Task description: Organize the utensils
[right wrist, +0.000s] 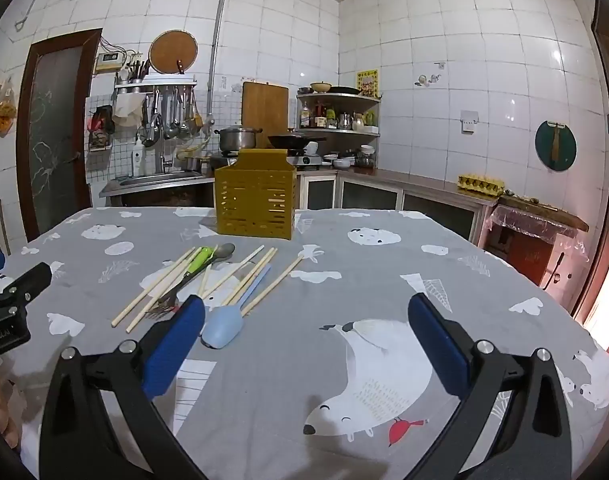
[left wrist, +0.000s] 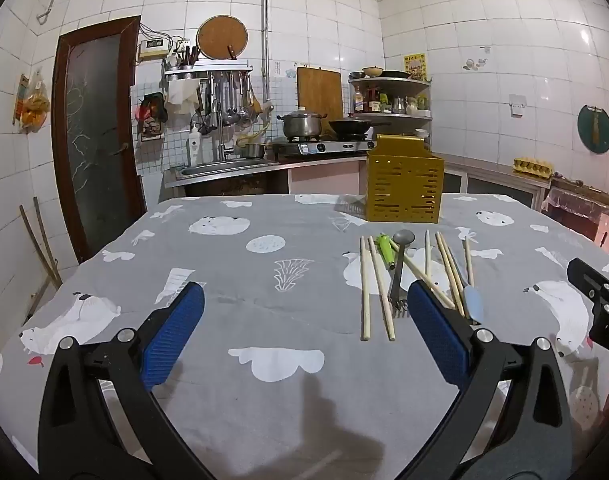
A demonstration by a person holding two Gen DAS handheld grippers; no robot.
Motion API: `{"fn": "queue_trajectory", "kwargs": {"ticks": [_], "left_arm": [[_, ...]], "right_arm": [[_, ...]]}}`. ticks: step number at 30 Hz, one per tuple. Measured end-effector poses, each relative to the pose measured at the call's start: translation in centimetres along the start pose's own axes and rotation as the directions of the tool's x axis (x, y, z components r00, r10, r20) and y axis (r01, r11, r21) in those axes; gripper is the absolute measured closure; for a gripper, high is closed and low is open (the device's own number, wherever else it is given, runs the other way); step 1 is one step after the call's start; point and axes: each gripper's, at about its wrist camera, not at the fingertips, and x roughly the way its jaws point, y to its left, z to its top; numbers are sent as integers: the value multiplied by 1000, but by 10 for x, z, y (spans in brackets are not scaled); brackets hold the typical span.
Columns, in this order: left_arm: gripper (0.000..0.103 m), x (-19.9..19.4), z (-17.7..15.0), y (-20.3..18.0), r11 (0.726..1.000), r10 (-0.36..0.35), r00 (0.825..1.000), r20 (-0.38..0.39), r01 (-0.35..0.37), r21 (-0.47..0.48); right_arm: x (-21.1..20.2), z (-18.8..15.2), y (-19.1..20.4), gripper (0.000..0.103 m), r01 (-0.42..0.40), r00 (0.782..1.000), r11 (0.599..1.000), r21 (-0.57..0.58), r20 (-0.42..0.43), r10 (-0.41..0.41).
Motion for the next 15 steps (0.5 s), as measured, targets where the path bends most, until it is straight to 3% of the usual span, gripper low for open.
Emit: {"fn": "queue_trajectory", "kwargs": {"ticks": [15], "left_arm": [[5,3,1,2,1000,-7,1000,-25,7,-6]], "right_arm": [[-3,5,-1,4,4,1000,1000,1,8,-4]]}}
